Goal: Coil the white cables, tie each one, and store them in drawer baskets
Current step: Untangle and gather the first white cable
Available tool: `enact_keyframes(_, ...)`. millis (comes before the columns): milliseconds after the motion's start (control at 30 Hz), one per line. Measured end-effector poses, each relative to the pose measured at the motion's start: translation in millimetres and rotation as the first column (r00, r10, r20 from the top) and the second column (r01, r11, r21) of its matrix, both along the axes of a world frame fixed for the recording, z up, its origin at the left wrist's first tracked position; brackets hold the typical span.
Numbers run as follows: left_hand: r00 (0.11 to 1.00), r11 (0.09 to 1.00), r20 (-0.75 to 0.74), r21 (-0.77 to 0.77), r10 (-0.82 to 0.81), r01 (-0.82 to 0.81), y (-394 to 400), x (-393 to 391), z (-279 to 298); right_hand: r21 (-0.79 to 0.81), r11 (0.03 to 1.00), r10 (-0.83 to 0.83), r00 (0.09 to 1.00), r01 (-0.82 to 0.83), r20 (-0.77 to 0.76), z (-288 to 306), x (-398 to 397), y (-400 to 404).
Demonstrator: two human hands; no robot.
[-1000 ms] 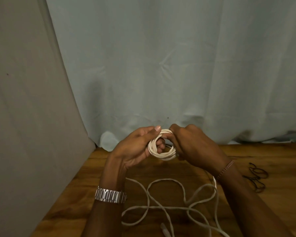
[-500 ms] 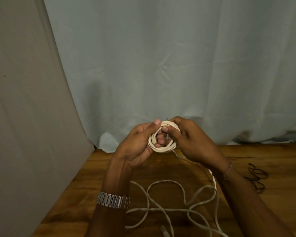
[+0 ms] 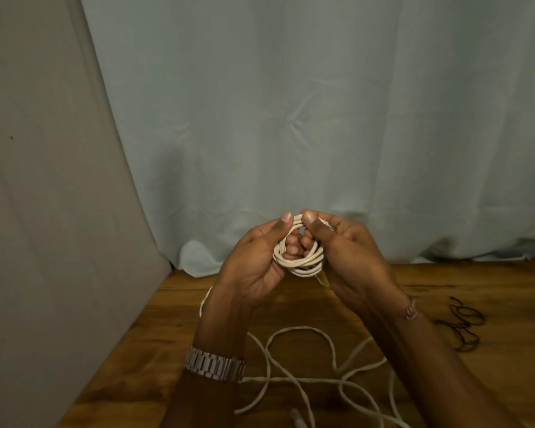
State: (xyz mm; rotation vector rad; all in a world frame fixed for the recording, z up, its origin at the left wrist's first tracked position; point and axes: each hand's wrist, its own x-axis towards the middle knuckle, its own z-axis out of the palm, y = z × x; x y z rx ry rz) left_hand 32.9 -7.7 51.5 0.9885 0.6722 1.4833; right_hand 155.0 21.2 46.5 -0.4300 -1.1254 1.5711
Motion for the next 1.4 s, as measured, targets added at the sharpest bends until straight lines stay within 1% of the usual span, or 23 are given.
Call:
enact_keyframes(67,1.0,1.0,0.019,-0.001,0.002,-0.002,2.3,1.4,-1.6,-0.045,0.999,0.016,0.999,-0.018,-0.034,-0.4,1.2,0.6)
enact_keyframes(233,0.999,0.999,-0.022,-0.007,0.031,-0.031,6.5,-0.5,-5.3,-0.123,0.992,0.032,0.997,-0.04,-0.063,-0.1,-0.3,1.5)
enact_keyframes(300,0.999,0.999,0.003,-0.029,0.035,-0.035,7.7,-0.6,-6.1,-0.137,0.99,0.026,0.997,-0.034,-0.066,-0.8,-2.7,2.1)
enact_keyframes(367,0.999,0.999,0.004,-0.019,0.045,-0.045,8.1,1.0,-6.9,-0.123,0.992,-0.028,0.999,0.024,-0.033,0.2,-3.9,2.2)
enact_keyframes(433,0.997,0.999,-0.053,0.009,0.05,-0.05,8.1,4.7,-7.7,-0.102,0.984,-0.147,0.989,0.148,0.024,-0.8,-3.5,4.9)
enact_keyframes(467,0.995,0.999,-0.092,0.021,0.045,-0.044,7.5,7.1,-7.9,-0.068,0.97,-0.23,0.971,0.234,0.058,-3.1,-3.0,7.9)
enact_keyframes(533,0.983,0.999,-0.184,0.044,0.025,-0.018,6.0,11.5,-8.2,0.098,0.911,-0.412,0.899,0.401,0.146,-8.9,-3.8,13.4)
enact_keyframes(567,0.975,0.999,-0.223,0.054,0.016,-0.004,5.6,13.0,-8.1,0.188,0.87,-0.487,0.856,0.457,0.175,-11.6,-4.5,14.2)
enact_keyframes(633,0.967,0.998,-0.253,0.059,-0.012,0.028,6.0,13.7,-9.2,0.303,0.799,-0.585,0.787,0.519,0.196,-14.8,-5.4,13.3)
enact_keyframes(700,0.972,0.995,-0.216,0.027,-0.089,0.097,6.3,9.1,-9.9,0.38,0.755,-0.633,0.746,0.534,0.207,-15.9,-7.0,12.2)
enact_keyframes(767,0.965,0.973,-0.121,-0.015,-0.232,0.232,8.5,-0.4,-12.2,0.434,0.73,-0.655,0.722,0.528,0.223,-16.9,-8.0,12.6)
enact_keyframes(833,0.927,0.928,-0.037,-0.03,-0.373,0.372,10.7,-10.2,-14.7,0.469,0.711,-0.67,0.707,0.523,0.227,-17.1,-8.2,13.0)
enact_keyframes(867,0.91,0.91,-0.01,-0.032,-0.413,0.413,12.2,-13.6,-16.2,0.492,0.691,-0.687,0.693,0.53,0.219,-17.4,-8.0,12.8)
enact_keyframes(933,0.91,0.909,-0.021,-0.048,-0.415,0.413,13.3,-15.2,-17.4,0.536,0.642,-0.729,0.653,0.549,0.204,-15.5,-7.2,7.7)
enact_keyframes(967,0.925,0.926,-0.05,-0.055,-0.377,0.375,12.8,-13.5,-16.7,0.553,0.622,-0.744,0.639,0.555,0.196,-15.4,-8.2,7.1)
enact_keyframes(1033,0.959,0.966,-0.118,-0.043,-0.257,0.253,9.3,-5.3,-13.3,0.54,0.639,-0.729,0.656,0.547,0.198,-16.3,-10.5,7.4)
enact_keyframes(1067,0.968,0.98,-0.153,-0.032,-0.197,0.194,7.6,0.0,-11.2,0.501,0.68,-0.697,0.684,0.535,0.216,-17.4,-11.4,10.1)
enact_keyframes(1133,0.973,0.997,-0.218,-0.025,-0.079,0.075,6.6,7.8,-10.0,0.324,0.814,-0.564,0.787,0.481,0.249,-16.9,-11.7,12.1)
enact_keyframes(1167,0.969,0.999,-0.243,-0.019,-0.029,0.026,7.4,11.1,-11.0,0.213,0.879,-0.469,0.853,0.426,0.23,-14.8,-10.1,10.3)
enact_keyframes(1200,0.967,1.0,-0.253,-0.01,0.009,-0.012,8.7,14.0,-12.0,0.131,0.919,-0.393,0.897,0.373,0.205,-12.9,-8.4,8.8)
enact_keyframes(1233,0.966,0.999,-0.253,-0.001,0.043,-0.045,10.2,16.4,-12.9,0.084,0.935,-0.355,0.915,0.345,0.191,-10.5,-7.8,6.5)
enact_keyframes(1300,0.965,0.995,-0.245,0.008,0.094,-0.095,11.8,17.9,-13.2,0.066,0.935,-0.354,0.919,0.347,0.175,-9.8,-7.2,6.1)
enact_keyframes(1400,0.976,0.996,-0.2,0.007,0.089,-0.089,13.6,20.3,-13.7,0.034,0.926,-0.376,0.913,0.376,0.161,-11.5,-6.5,11.7)
